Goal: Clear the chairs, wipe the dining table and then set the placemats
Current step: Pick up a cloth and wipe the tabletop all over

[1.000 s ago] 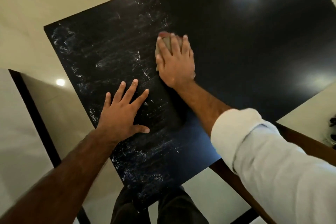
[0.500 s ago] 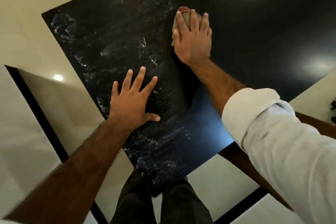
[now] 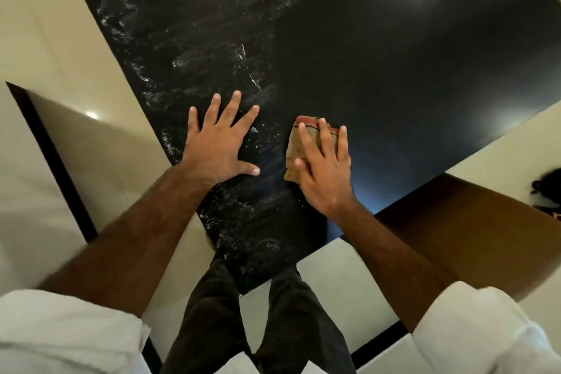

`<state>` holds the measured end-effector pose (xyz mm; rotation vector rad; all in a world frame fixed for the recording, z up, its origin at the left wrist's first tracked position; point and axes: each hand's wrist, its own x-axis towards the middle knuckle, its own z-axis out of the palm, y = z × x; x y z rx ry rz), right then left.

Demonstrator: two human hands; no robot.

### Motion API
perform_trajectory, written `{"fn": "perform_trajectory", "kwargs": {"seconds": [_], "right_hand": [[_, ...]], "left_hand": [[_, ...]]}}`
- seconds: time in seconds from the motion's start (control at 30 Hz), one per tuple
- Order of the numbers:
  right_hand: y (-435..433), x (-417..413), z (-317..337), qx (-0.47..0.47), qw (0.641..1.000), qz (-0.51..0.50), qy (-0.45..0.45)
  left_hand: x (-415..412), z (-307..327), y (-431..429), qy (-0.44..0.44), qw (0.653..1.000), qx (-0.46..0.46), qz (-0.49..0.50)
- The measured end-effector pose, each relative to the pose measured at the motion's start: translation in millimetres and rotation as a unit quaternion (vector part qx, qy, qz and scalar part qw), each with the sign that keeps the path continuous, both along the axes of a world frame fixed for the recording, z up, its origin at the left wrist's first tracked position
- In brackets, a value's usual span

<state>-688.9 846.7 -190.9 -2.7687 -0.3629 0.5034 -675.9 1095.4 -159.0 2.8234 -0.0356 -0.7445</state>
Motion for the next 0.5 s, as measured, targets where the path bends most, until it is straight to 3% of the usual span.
{"fn": "perform_trajectory", "kwargs": {"seconds": [0.1, 0.2, 0.33, 0.5], "right_hand": [[-41.1, 30.7, 13.3, 0.108, 0.992, -0.012, -0.062], [-81.3, 64.8, 11.9, 0.11, 0.983, -0.075, -0.129], [-102.6, 73.0, -15.2, 0.142, 0.968, -0.076, -0.19], [-103.3, 65.6, -26.6, 0.125, 0.968, -0.074, -0.204]], "left_hand": [[-17.8, 1.7, -22.1, -0.041, 0.998, -0.026, 0.029], [-33.6, 8.9, -86.6, -0.115, 0.991, -0.054, 0.034], [-37.6, -11.3, -182.7, -0.161, 0.986, -0.048, -0.009], [-61.4, -37.8, -189.3, -0.204, 0.979, 0.01, -0.005]]}}
